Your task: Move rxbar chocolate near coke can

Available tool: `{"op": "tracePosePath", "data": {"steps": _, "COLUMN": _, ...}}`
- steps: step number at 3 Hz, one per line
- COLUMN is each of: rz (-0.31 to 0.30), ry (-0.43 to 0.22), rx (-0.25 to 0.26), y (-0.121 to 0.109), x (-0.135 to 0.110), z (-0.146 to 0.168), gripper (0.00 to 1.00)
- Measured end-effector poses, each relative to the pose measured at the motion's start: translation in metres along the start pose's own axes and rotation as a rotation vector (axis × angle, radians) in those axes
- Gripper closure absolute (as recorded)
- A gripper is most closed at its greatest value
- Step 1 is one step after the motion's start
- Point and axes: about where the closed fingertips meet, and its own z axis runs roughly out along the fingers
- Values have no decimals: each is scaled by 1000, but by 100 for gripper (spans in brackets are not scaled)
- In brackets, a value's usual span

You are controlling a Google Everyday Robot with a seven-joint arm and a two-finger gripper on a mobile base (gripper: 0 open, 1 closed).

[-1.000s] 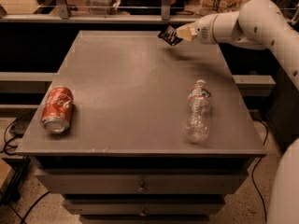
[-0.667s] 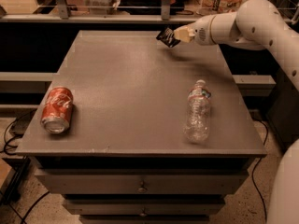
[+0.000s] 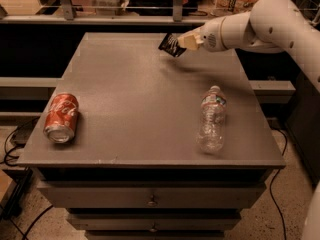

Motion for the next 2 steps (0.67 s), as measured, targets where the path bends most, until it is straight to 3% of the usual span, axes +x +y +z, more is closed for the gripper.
{"op": "tracePosePath", "data": {"steps": 1, "rz": -69, "ry": 16, "rx": -105, "y": 55, "x": -4, "z": -4, "gripper": 100}}
{"op": "tracePosePath", "data": {"steps": 2, "rz": -187, "ry": 36, "rx": -321, "y": 154, "x": -8, "z": -8, "gripper": 100}}
